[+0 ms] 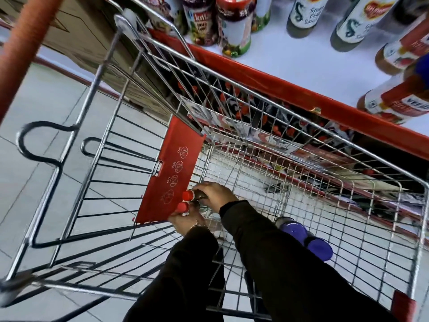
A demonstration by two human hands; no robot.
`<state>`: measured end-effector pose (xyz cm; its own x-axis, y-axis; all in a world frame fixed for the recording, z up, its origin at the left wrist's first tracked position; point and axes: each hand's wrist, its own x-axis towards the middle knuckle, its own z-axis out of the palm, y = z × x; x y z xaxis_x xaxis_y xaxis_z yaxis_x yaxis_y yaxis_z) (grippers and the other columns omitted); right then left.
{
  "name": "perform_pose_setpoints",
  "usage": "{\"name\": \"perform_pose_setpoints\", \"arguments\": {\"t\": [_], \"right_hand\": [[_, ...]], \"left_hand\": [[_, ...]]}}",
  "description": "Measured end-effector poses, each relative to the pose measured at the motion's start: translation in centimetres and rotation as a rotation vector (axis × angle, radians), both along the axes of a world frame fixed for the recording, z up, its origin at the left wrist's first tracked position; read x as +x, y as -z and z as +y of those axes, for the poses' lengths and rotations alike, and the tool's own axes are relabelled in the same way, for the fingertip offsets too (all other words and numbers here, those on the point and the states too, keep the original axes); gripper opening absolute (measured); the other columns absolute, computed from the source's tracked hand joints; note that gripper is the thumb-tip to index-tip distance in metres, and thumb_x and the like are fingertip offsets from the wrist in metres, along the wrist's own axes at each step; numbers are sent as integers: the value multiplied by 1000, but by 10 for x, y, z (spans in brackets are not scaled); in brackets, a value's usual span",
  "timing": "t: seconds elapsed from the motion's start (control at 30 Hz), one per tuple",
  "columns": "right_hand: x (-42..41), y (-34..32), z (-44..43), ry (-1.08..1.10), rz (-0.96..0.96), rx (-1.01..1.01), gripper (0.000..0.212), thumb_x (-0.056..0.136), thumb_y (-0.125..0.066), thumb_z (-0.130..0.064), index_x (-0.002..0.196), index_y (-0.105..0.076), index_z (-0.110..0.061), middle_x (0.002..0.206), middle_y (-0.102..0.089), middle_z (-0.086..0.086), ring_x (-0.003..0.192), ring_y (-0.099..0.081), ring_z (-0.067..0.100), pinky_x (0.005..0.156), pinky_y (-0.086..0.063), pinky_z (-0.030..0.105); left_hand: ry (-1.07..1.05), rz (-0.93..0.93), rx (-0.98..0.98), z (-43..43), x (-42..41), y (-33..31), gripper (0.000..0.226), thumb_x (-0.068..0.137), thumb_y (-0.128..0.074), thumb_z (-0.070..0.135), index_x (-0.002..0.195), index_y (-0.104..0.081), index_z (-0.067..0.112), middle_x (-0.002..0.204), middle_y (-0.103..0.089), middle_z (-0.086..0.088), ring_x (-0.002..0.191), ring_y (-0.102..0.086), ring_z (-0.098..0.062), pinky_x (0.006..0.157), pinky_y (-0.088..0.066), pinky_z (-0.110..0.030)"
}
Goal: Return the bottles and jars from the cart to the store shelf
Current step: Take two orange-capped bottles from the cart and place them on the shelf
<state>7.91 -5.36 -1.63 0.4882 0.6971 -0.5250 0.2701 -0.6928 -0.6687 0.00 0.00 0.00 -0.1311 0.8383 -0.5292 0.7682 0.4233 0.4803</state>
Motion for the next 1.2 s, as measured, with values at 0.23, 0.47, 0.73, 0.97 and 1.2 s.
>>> {"name": "perform_pose_setpoints", "arguments": {"t": [0.23, 0.47, 0.73, 0.97, 1.2], "right_hand": [[-6, -24, -48, 461, 123, 114, 45, 88, -71, -10, 132, -63, -15, 131, -69, 6, 124, -61, 20, 113, -39, 27], [-14, -102, -84, 706, 81, 171, 46, 86, -76, -23, 131, -65, -18, 132, -68, 4, 125, -56, 17, 109, -37, 26], [-16, -197, -110, 863, -110, 234, 55, 84, -77, -36, 134, -62, -19, 134, -67, 1, 127, -58, 16, 114, -41, 38], [7, -274, -127, 949, -395, 345, 49, 80, -80, -42, 122, -70, -19, 122, -72, -3, 115, -63, 11, 101, -47, 25], [39, -331, -131, 1111, -556, 456, 42, 79, -81, -42, 114, -71, -21, 104, -69, -9, 88, -63, 16, 85, -51, 28]], "left_hand": [[178, -62, -50, 0, -6, -39, 45, 86, -73, 18, 118, -52, -6, 121, -63, -29, 116, -59, -42, 96, -43, -39], [492, -183, -40, 3, -10, -104, 37, 83, -74, 9, 112, -54, 1, 117, -67, -22, 110, -63, -35, 93, -45, -36], [832, -507, 103, 1, 0, -190, 27, 83, -74, 10, 106, -60, 12, 105, -70, -5, 102, -65, -22, 97, -51, -40], [1078, -780, 221, 3, 43, -253, 29, 85, -74, 33, 110, -62, 23, 104, -70, 5, 98, -68, -12, 91, -58, -36], [1203, -924, 302, 1, 104, -315, 41, 80, -79, 33, 116, -69, 16, 108, -74, 2, 98, -69, -14, 91, -55, -27]]}}
